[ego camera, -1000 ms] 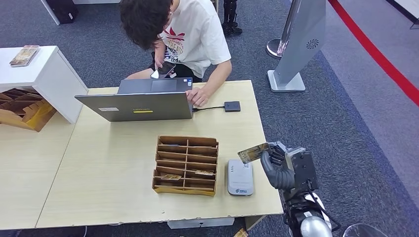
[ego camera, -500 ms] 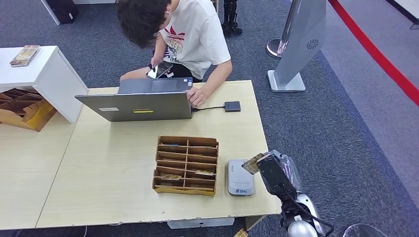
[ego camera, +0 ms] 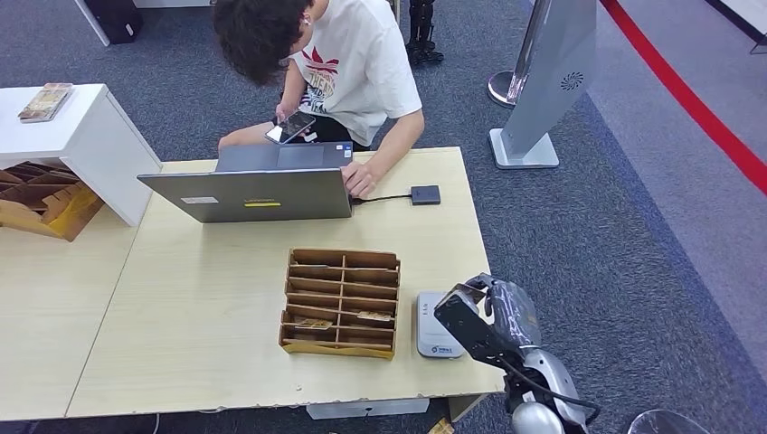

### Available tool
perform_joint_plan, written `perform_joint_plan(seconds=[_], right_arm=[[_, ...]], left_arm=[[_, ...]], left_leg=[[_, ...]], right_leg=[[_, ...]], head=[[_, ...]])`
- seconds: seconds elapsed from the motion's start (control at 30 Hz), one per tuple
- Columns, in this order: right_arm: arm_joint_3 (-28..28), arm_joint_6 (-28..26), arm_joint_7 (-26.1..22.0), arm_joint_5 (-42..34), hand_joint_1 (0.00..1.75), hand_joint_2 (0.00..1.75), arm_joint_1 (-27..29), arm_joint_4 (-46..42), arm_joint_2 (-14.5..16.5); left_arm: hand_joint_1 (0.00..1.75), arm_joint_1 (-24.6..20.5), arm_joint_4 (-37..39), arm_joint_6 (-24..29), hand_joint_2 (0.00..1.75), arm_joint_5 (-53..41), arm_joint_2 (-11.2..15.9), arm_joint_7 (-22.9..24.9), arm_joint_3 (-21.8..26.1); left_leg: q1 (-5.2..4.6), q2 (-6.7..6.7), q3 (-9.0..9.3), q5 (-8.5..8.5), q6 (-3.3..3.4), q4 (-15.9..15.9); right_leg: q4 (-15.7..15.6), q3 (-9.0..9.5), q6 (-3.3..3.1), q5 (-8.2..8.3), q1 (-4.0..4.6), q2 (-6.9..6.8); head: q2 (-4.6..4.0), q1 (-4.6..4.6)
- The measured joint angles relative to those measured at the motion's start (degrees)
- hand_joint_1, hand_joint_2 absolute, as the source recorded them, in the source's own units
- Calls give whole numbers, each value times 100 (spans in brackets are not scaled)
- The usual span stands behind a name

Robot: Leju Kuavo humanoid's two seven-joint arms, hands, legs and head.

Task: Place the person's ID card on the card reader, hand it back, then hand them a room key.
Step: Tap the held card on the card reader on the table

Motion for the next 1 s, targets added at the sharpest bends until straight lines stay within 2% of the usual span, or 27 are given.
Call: perform_joint_plan(seconds=[0.37,1.0], right_arm=[[402,131,37,342,175,175,-218,344,97],[303,-4,324,979,175,175,-205,725,97]], left_arm=[[0,-15,37,-17,0,-61,-21,33,0],[0,-23,51,-34,0,-87,-21,58,0]], left_leg=[[0,-1,0,0,0,0],[0,-1,1,0,0,0]], right_leg=[[0,0,0,0,0,-1],[0,-1,0,0,-1,0]], head=[[0,0],[0,1]])
